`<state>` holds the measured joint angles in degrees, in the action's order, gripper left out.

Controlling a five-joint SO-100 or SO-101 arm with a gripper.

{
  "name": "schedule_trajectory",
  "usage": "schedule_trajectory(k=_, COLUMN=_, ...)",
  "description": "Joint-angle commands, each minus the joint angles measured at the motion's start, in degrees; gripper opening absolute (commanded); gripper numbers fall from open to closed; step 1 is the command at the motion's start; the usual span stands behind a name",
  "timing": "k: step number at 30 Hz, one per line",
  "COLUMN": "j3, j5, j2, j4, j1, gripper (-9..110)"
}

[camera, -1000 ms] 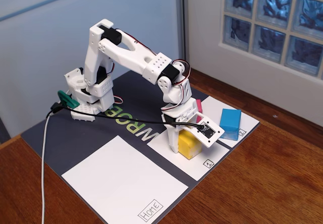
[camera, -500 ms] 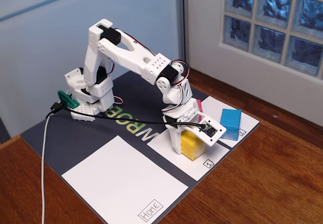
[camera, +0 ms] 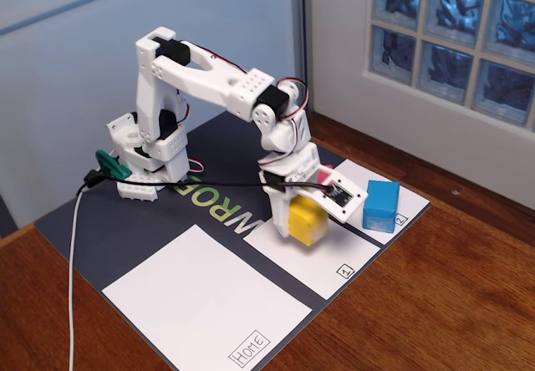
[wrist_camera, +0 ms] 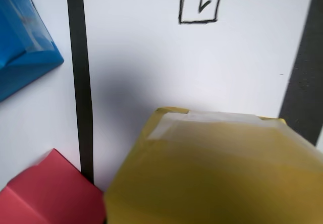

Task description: Move box yellow to home

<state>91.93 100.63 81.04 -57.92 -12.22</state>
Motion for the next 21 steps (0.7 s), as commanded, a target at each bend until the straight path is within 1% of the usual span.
schedule_trajectory(k=1, j3=-3.7, j5=-1.8, j2=6.2, j4=-3.3, j1=2.6, gripper=-1)
schedule_trajectory(k=10, j3=-11.1, j5=-7.5, j2=15.0, j4=-17.1, j1=9.3, gripper=0)
schedule_trajectory(k=17, j3=-11.4, j5=-11.2, j2=17.5, j4=-21.4, j1=16.4, gripper=0)
schedule_trajectory(k=21, j3=-11.2, j5=-13.2, j2=17.5, j4=-21.8, j1=21.6, gripper=0)
